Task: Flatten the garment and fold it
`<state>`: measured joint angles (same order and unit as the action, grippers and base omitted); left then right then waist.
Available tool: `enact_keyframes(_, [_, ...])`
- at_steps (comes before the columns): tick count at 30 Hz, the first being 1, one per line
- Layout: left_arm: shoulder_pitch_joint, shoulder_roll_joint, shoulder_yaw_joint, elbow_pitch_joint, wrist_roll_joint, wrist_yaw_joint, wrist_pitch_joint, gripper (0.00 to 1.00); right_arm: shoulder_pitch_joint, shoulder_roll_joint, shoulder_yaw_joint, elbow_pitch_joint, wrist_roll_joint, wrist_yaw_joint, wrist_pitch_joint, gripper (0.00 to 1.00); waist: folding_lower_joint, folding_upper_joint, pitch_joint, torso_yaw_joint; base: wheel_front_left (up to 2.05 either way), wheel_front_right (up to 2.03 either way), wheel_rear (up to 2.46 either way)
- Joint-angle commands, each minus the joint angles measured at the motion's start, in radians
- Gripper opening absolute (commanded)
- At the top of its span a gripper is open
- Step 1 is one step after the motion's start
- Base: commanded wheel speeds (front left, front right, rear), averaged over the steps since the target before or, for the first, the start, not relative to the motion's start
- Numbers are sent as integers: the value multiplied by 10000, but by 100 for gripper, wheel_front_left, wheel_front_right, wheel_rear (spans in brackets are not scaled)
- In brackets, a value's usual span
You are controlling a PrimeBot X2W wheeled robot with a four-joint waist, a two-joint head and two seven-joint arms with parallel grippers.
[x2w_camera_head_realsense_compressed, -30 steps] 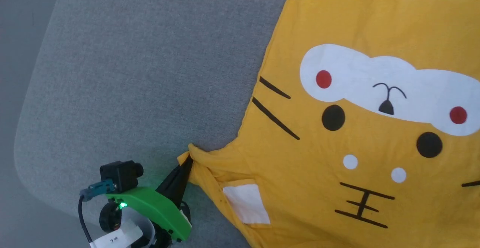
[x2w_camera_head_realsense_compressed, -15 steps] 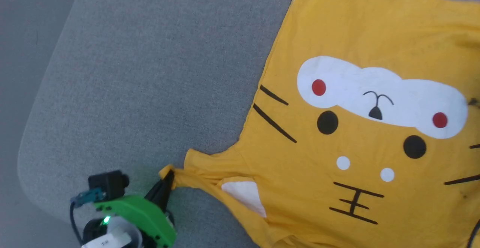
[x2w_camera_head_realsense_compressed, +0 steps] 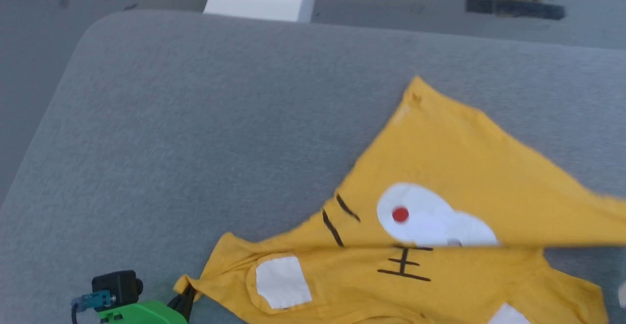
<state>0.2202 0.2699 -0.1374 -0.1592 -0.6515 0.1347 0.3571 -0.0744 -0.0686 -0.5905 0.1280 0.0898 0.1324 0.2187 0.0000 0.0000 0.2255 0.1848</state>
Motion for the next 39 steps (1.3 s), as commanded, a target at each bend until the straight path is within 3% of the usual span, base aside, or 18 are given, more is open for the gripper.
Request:
enact_keyframes(1, [215,125,45,-106,2,86,76,0,323,71,-288,-219,-11,-17,388,0,0,0,-1061,-1103,0,0,0])
enact_keyframes(9, [460,273,40,-417,-22,197,309,0,1566,179,-399,-225,316,-17,3976,0,0,0,-1182,-1386,0,0,0])
enact_keyframes(10, [464,269,24,-437,-19,205,318,0,1644,179,-376,-174,373,-17,4255,9,0,0,-1174,-1387,0,0,0])
enact_keyframes(11, [459,265,4,-463,-18,208,327,0,1703,180,-346,-163,438,-17,4461,36,0,0,-1151,-1380,0,0,0])
enact_keyframes(12, [448,265,-12,-479,-18,205,334,0,1723,180,-335,-178,476,-17,4526,36,0,0,-1135,-1368,0,0,0])
enact_keyframes(13, [428,257,-31,-490,-31,194,339,0,1747,180,-271,-228,489,-17,4517,100,0,0,-1124,-1344,0,0,0])
enact_keyframes(18, [371,234,-72,-436,-67,169,318,0,1419,181,-63,-601,520,-17,3483,100,0,0,-1151,-1219,0,0,0])
enact_keyframes(21, [344,226,-76,-380,-82,163,285,0,905,182,464,-973,257,-17,2150,100,0,0,-1190,-1149,0,0,0])
enact_keyframes(24, [297,216,-91,-355,-98,150,263,0,227,170,1547,-1119,199,-17,669,100,0,0,-1175,-1098,0,0,0])
enact_keyframes(28, [157,182,-161,-337,-87,121,230,0,-836,-331,3427,-636,260,-17,-1033,100,0,0,-1042,-957,0,0,0])
enact_keyframes(30, [59,164,-196,-315,-91,83,201,0,-1412,-585,4310,-101,306,-17,-1617,100,0,0,-941,-862,0,0,0])
enact_keyframes(31, [-78,85,-245,-221,-134,15,111,0,-2287,-912,5353,1177,403,-17,-1871,100,0,0,-820,-651,0,0,0])
enact_keyframes(39, [-551,-191,-518,105,-228,-241,-101,0,-4546,-1288,6280,4622,441,-17,-214,100,0,0,-271,68,0,0,0])
